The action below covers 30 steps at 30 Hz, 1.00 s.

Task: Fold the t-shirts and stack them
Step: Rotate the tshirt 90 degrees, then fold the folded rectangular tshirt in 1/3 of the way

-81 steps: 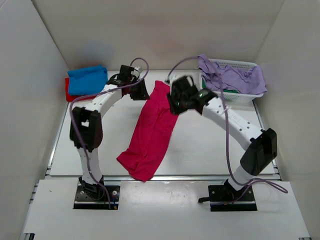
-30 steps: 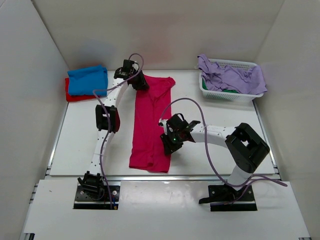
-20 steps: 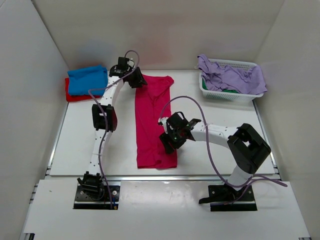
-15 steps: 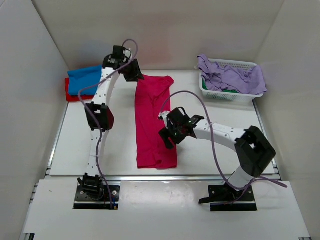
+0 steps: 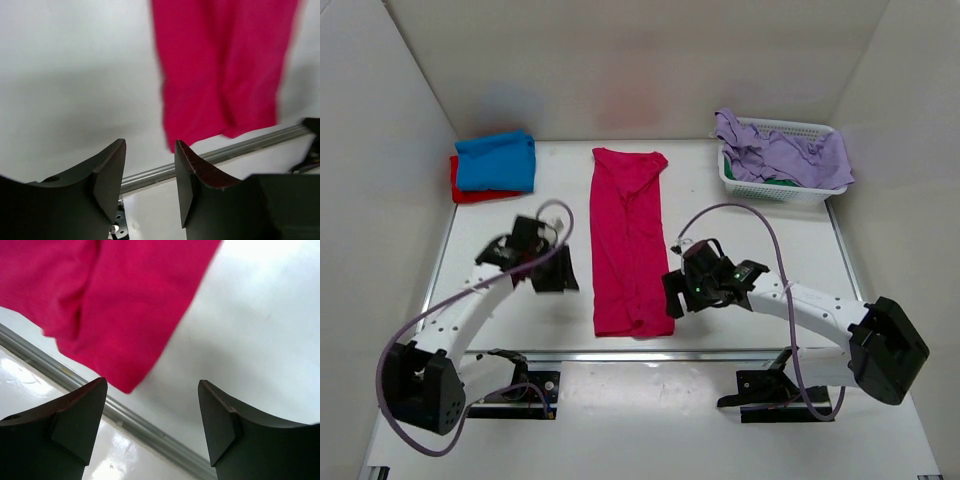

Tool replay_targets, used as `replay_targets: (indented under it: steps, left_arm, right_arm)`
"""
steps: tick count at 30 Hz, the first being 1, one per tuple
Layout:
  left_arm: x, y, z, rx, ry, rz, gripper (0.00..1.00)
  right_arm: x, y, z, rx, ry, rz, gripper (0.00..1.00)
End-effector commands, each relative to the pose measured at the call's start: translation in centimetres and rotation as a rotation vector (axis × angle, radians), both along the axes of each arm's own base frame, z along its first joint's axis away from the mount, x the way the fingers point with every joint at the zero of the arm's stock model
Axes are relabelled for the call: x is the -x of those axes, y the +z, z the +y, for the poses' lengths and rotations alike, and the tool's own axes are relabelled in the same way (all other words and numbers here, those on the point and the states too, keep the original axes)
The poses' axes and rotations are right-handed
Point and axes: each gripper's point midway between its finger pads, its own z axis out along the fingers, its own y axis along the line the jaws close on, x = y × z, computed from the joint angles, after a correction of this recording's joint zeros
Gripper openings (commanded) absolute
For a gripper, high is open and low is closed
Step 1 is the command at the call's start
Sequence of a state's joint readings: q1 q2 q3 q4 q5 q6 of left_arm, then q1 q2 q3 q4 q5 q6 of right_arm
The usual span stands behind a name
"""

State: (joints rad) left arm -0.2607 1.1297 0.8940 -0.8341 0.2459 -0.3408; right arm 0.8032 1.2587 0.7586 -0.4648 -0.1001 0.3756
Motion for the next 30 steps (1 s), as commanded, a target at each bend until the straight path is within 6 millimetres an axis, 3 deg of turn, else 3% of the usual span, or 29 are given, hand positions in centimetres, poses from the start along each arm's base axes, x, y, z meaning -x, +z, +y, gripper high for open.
replay_targets:
  steps: [1,5,9,15,21,30]
  left_arm:
    - [1.8,-3.7,-2.6,0.085,-0.004,-0.021,0.55]
    - [3.6,-5.8,-3.8,0.091,0.000,-0.001,0.59]
    - [4.0,-6.6,-4.8,0.137,0.015,-0.022,0.60]
    - [4.9,-8.6,-5.6,0.137,0.020,-0.002,0.61]
    - [6.2,-11.1,-4.4,0.005,0.026,0.097,0.61]
    - [8.2,-11.9,-5.7,-0.011,-0.036,0.133,0.57]
  right_arm:
    - [0.7,-0.1,0.5,-0.062,-0.110,0.031,0.71]
    - [1.2,-1.2,0.0,-0.085,-0.199,0.079,0.65]
    - [1.9,-2.4,-0.2,-0.075,-0.246,0.122,0.56]
    - [2.5,-3.9,0.9,-0.072,-0.250,0.155,0.53]
    - [2.8,-4.8,1.9,-0.033,-0.239,0.187,0.54]
    - [5.4,-5.9,3.6,0.040,-0.194,0.250,0.47]
